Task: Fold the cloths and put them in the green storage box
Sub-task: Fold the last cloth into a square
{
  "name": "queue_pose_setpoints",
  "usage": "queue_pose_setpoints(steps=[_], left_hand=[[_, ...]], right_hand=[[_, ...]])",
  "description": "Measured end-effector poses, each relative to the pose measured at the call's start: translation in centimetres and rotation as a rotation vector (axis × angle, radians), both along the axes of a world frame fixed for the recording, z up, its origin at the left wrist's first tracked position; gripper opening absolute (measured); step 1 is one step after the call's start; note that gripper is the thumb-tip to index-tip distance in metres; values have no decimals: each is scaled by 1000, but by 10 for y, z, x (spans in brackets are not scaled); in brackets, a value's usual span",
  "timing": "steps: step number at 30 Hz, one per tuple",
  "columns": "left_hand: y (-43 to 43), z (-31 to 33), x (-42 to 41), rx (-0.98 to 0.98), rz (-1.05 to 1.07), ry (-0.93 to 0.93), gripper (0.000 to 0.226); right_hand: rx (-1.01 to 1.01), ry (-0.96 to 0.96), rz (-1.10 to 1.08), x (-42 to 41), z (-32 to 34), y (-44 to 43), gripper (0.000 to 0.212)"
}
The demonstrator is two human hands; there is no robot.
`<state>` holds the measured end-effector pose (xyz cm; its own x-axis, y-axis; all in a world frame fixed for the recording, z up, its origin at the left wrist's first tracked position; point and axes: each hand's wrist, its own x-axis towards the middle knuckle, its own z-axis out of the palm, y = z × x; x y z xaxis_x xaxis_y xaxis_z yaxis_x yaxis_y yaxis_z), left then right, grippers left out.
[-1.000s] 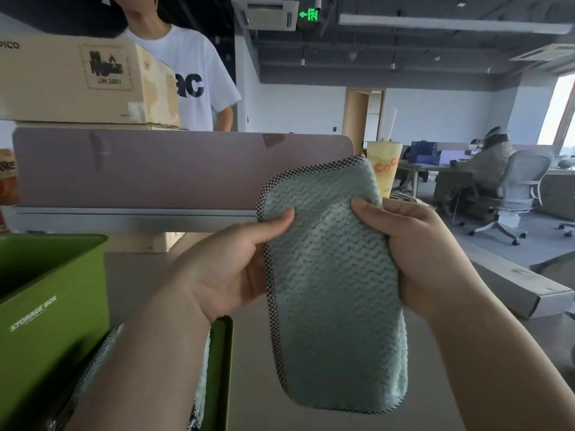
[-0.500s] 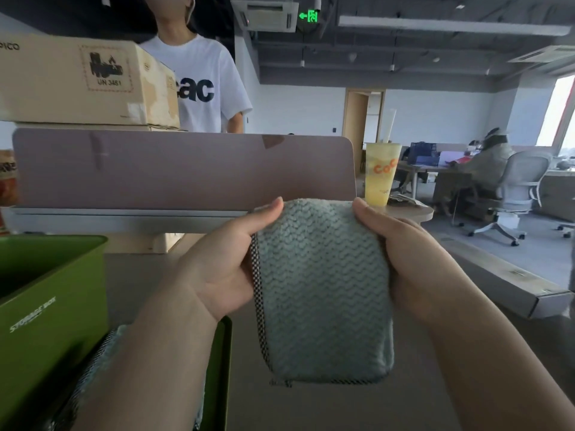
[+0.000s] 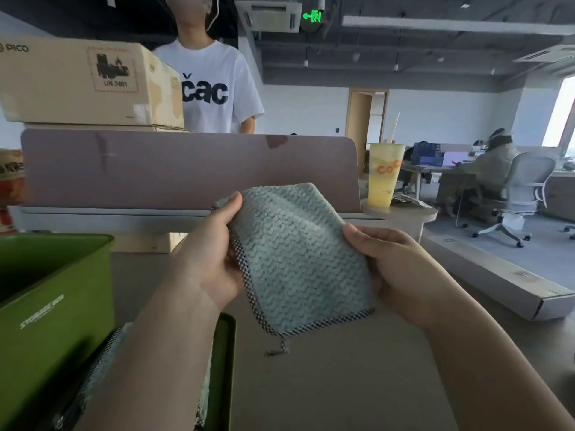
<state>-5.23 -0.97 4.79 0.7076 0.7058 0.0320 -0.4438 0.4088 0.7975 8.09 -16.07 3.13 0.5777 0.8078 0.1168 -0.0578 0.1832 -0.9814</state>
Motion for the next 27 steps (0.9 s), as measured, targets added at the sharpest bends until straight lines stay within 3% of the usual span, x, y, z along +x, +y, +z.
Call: queue_pose_setpoints(steps=[5, 11, 17, 23, 27], left_hand=[[7, 1, -4, -19, 44, -27, 27], [12, 1, -6, -33, 130, -64, 23], [0, 3, -7, 49, -34, 39, 27], [-6, 2, -3, 193, -167, 144, 36], [-8, 2, -2, 357, -204, 234, 30]], right_hand=[[-117, -137, 211, 1, -5, -3, 36], [-73, -150, 150, 4, -7, 0, 24], [-86, -162, 227, -3, -3, -2, 43], [131, 100, -3, -9, 7, 0, 26], [166, 39, -190, -9, 16, -5, 25]])
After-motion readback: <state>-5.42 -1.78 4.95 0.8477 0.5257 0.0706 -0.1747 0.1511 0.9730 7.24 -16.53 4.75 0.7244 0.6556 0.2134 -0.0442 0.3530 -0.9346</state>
